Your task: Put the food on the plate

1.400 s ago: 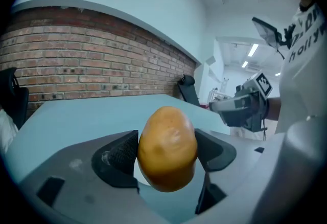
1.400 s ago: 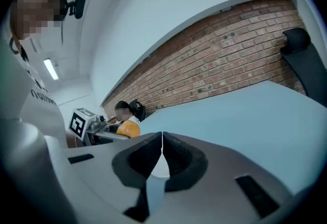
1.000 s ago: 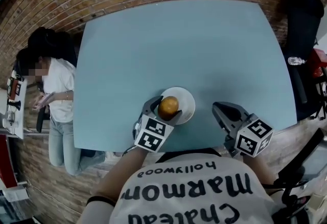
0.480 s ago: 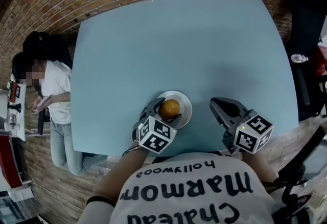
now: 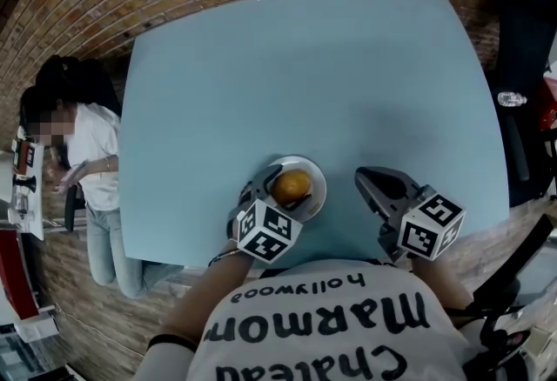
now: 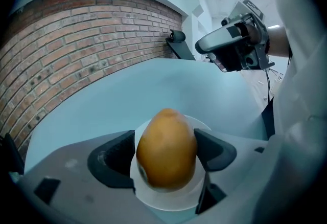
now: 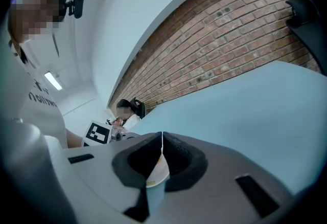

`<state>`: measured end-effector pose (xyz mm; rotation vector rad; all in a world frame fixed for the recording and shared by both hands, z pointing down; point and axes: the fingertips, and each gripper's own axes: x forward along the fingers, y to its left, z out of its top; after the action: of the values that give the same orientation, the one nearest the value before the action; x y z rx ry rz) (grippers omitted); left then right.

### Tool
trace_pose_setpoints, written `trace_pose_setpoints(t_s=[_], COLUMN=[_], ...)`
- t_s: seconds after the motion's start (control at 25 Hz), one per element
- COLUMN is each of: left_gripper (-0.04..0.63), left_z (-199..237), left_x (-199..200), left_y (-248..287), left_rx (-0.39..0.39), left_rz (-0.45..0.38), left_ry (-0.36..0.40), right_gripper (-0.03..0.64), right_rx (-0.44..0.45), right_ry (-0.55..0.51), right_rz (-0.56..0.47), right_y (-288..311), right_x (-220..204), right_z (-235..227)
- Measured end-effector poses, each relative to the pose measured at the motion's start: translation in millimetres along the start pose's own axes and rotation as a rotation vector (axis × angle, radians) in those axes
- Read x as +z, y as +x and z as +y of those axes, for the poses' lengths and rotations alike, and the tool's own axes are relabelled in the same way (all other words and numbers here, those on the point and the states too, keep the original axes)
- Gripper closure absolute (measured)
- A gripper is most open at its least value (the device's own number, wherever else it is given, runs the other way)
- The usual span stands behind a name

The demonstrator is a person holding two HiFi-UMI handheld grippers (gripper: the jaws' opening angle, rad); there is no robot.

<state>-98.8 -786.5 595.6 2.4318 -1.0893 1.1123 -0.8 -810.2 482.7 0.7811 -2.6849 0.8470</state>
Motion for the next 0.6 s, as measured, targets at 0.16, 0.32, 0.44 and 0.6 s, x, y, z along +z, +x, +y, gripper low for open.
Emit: trace_pose_setpoints(t_s=[0.16, 0.32, 0.44, 0.6], left_gripper=[0.256, 0.256, 0.256, 0.258], left_z=[2.0, 4.4, 7.2, 8.0], left_x=[3.3, 11.1, 17.7, 35.0], left_y=[-3.7, -14.4, -30.3, -63.6], left_rx=[-0.01, 0.001, 0.01, -0.013], left_rz=[-0.021, -0.054, -0.106, -0.24], left_ry=[-0.021, -0.043, -0.094, -0.209], right_gripper=[0.606, 0.606, 0.606, 0.606], right_rx=[0.004, 0.008, 0.007, 0.015], right_ry=[-0.002, -0.009, -0.018, -0.035], right_rz=[0.006, 0.004, -0.005, -0.008], right_y=[4.1, 5.2, 5.1, 5.1], right_x=[-1.6, -0.8, 2.9, 3.5], right_z=[-0.3, 1.5, 6.4, 20.2])
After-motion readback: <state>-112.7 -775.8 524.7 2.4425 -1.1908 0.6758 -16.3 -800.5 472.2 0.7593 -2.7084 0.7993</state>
